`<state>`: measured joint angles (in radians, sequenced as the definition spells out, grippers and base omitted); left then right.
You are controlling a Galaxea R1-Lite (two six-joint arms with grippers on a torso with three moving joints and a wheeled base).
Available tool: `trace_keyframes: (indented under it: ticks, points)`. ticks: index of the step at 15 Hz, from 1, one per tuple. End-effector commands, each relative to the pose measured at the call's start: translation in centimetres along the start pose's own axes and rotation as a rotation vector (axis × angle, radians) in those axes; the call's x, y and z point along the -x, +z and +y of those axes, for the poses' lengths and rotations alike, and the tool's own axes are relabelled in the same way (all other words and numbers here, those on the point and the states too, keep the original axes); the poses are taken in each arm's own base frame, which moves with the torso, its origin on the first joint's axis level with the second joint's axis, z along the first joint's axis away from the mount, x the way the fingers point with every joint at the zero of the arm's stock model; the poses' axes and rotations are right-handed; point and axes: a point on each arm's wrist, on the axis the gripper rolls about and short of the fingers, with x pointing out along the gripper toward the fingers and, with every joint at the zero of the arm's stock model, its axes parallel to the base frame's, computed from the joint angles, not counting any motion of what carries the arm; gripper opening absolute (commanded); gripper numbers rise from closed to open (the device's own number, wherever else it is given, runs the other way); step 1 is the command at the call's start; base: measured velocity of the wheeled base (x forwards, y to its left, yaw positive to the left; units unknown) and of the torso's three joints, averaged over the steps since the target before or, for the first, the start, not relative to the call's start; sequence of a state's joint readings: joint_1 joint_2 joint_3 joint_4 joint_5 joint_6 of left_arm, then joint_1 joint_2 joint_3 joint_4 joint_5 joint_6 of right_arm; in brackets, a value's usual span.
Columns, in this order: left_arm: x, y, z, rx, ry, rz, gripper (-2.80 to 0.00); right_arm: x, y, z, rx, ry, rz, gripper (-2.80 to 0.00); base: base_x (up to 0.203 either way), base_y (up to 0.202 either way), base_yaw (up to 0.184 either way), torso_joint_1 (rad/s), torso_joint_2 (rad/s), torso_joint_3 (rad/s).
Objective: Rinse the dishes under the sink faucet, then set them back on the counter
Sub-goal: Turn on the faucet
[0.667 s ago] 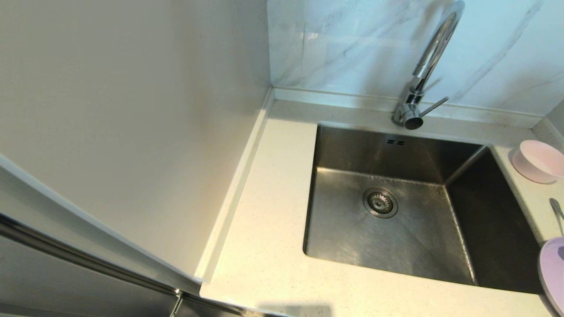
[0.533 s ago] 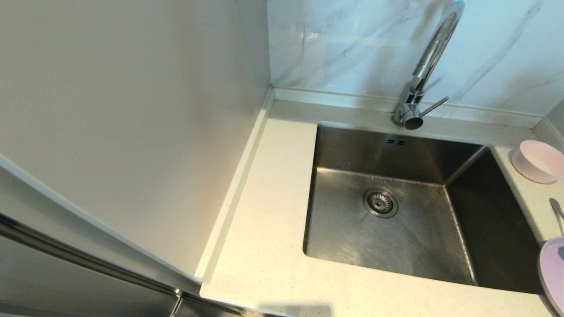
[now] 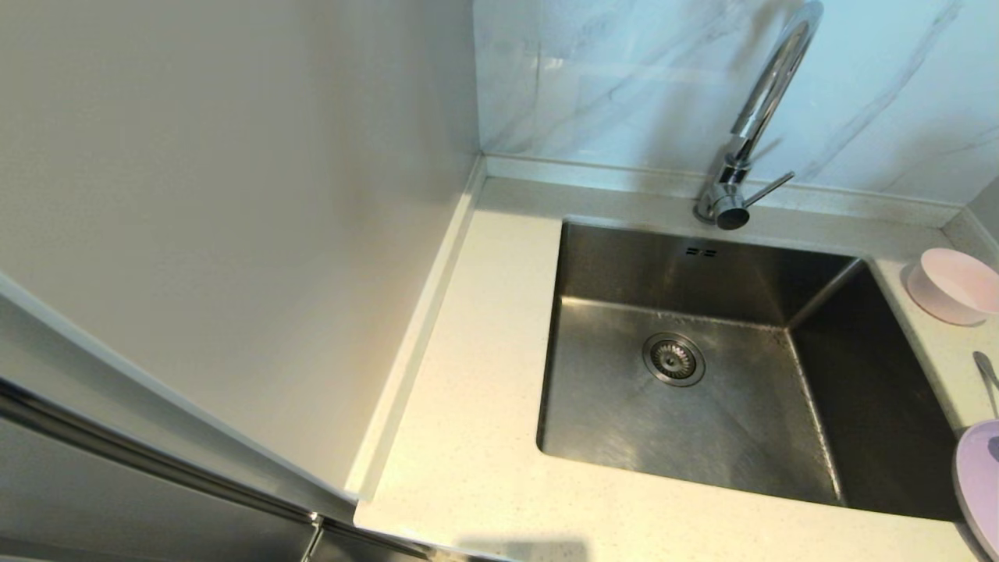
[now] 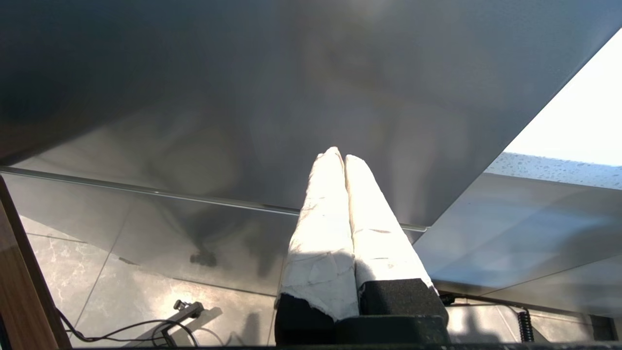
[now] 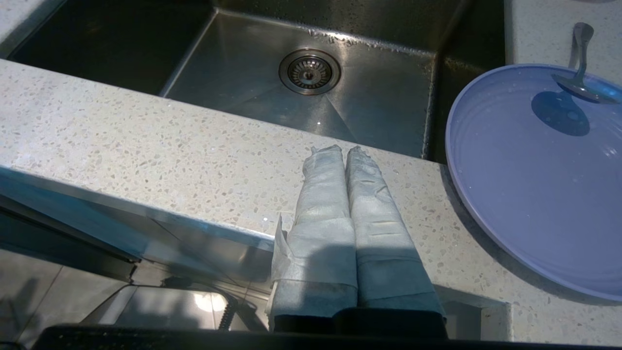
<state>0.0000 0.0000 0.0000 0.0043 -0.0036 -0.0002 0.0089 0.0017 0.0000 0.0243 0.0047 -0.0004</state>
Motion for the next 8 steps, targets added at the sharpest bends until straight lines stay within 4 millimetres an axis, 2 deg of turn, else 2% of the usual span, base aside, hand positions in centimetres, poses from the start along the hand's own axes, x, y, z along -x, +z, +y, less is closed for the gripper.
trace_keyframes:
  ticks: [1, 8]
  points:
    - [0.00, 0.00, 0.00, 0.000, -0.001, 0.000, -2.80, -0.08, -0.25, 0.00, 0.000, 0.000, 0.011, -2.80, 0.000, 0.000, 0.000, 0.000, 0.00, 0.000]
    - [0.00, 0.00, 0.00, 0.000, 0.001, 0.000, -2.80, -0.07, -0.26, 0.00, 0.000, 0.001, 0.010, -2.80, 0.000, 0.000, 0.000, 0.000, 0.00, 0.000]
